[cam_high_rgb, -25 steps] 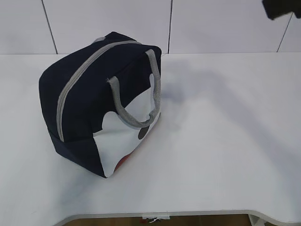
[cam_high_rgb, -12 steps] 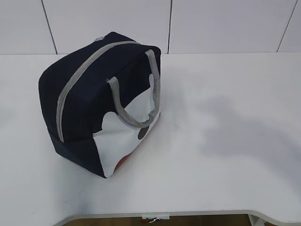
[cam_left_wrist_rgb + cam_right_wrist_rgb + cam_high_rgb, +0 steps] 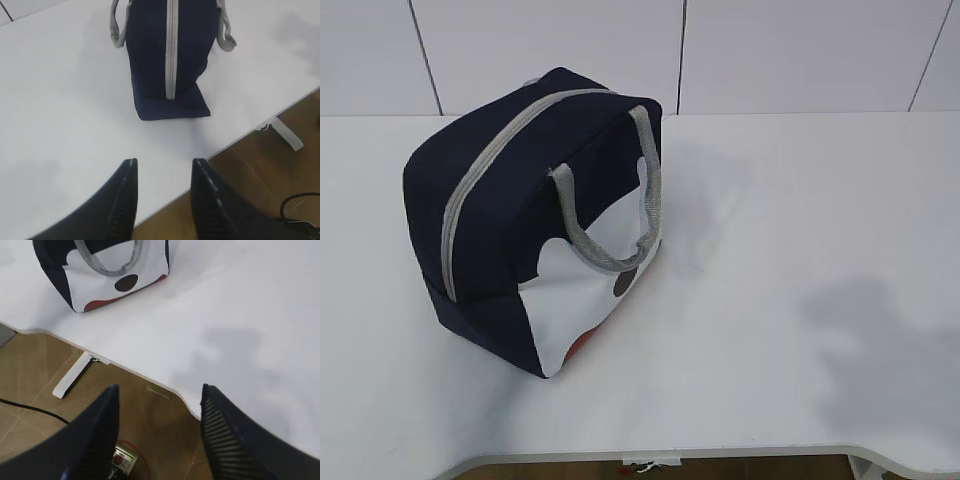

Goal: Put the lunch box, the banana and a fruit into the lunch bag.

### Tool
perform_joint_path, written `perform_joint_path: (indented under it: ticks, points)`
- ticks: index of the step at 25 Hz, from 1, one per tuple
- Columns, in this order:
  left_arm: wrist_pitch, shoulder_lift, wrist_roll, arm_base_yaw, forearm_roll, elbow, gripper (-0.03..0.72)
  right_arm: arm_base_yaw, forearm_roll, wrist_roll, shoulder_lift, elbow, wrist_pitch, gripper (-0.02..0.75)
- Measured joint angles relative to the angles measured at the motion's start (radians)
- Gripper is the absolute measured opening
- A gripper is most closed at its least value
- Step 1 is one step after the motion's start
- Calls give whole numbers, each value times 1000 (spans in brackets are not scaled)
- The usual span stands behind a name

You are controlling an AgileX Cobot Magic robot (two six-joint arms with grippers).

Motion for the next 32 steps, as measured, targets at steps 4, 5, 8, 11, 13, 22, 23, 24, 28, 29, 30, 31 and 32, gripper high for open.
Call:
perform_joint_path:
  ticks: [4,5,8,11,13,22,23,24,28,29,30,31,32]
  points:
    - [-29,-134,0,0,0,102,267,0,-9,-8,-60,88,2,428]
    - [-36,-169,0,0,0,122,266,0,-11,-22,-76,110,2,428]
    - [-61,-260,0,0,-8,194,253,0,-14,-71,-132,182,2,428]
    - [-62,-333,0,0,-10,263,245,0,-16,-89,-202,258,2,428]
    - [-62,-376,0,0,-10,313,244,0,-16,-90,-252,303,-26,428]
    - [-32,-460,0,0,38,370,244,0,-16,-91,-382,412,-130,428]
    - [-32,-460,0,0,38,372,244,0,-12,-91,-382,416,-130,428]
    - [-32,-460,0,0,38,372,244,0,-9,-91,-382,418,-130,428]
    - [-32,-460,0,0,38,372,244,0,-7,-91,-382,420,-130,428]
    - [-32,-460,0,0,38,372,244,0,-7,-91,-382,420,-130,428]
    - [-32,-460,0,0,38,372,244,0,-5,-91,-382,422,-130,428]
    - [-32,-460,0,0,38,372,244,0,-5,-91,-382,425,-130,428]
    - [-32,-460,0,0,38,372,244,0,-5,-91,-382,426,-130,428]
